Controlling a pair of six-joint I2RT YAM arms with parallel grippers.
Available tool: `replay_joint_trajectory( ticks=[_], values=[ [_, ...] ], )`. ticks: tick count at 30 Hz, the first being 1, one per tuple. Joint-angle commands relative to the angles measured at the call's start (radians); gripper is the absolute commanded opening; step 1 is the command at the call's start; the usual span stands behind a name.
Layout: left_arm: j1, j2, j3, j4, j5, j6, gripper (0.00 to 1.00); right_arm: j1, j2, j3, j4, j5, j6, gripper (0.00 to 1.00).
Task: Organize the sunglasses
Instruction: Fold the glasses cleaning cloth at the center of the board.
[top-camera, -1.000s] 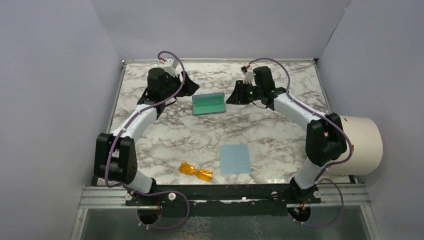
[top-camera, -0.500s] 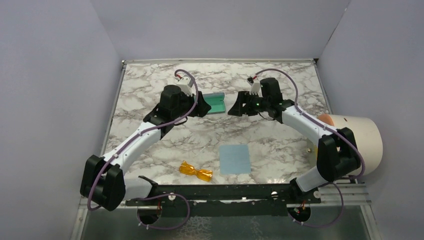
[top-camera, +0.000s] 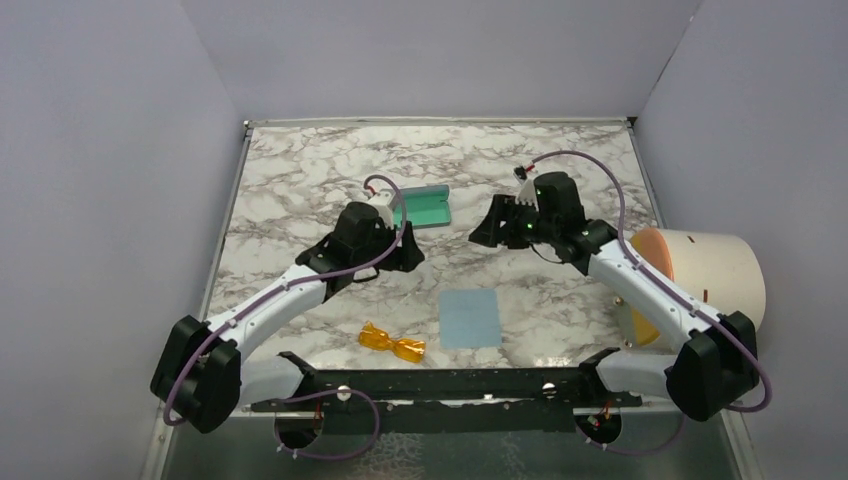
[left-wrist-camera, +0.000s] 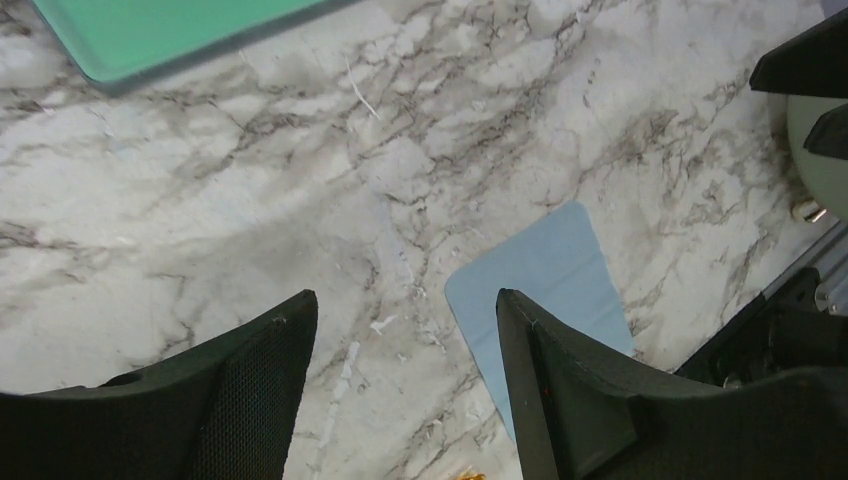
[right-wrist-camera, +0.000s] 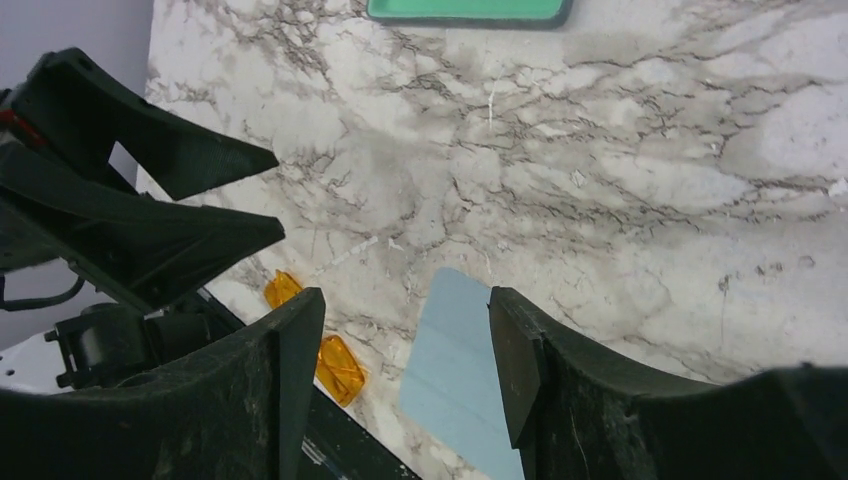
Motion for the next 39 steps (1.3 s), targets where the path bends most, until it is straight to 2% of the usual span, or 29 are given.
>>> replay_joint_trajectory(
  ticks=[1,6,11,13,16,20,39],
  values=[
    [-0.071,-0.032,-0.018,-0.016,-0.047,-0.057,0.68,0.023,-0.051,-0.018,-0.152,0.133,0.016,0.62],
    [-0.132,-0.021,-0.022,-0.043,-0.085,-0.081,0.68,0.028,-0.061,-0.010,-0.259,0.190,-0.016,0.61],
    [-0.181,0.036,-0.008,-0.085,-0.121,-0.082,0.68,0.029,-0.066,-0.047,-0.280,0.210,-0.021,0.60],
    [-0.199,0.062,-0.005,-0.088,-0.124,-0.081,0.68,0.028,-0.048,-0.056,-0.290,0.215,-0.023,0.56],
    [-0.223,0.101,0.002,-0.088,-0.128,-0.080,0.69,0.028,-0.035,-0.073,-0.288,0.200,-0.023,0.49],
    [-0.249,0.145,0.012,-0.080,-0.121,-0.080,0.68,0.029,-0.029,-0.091,-0.275,0.203,-0.025,0.47],
    [-0.303,0.365,0.104,-0.026,-0.114,-0.069,0.62,0.041,0.056,-0.163,-0.182,0.162,-0.021,0.43]
  ],
)
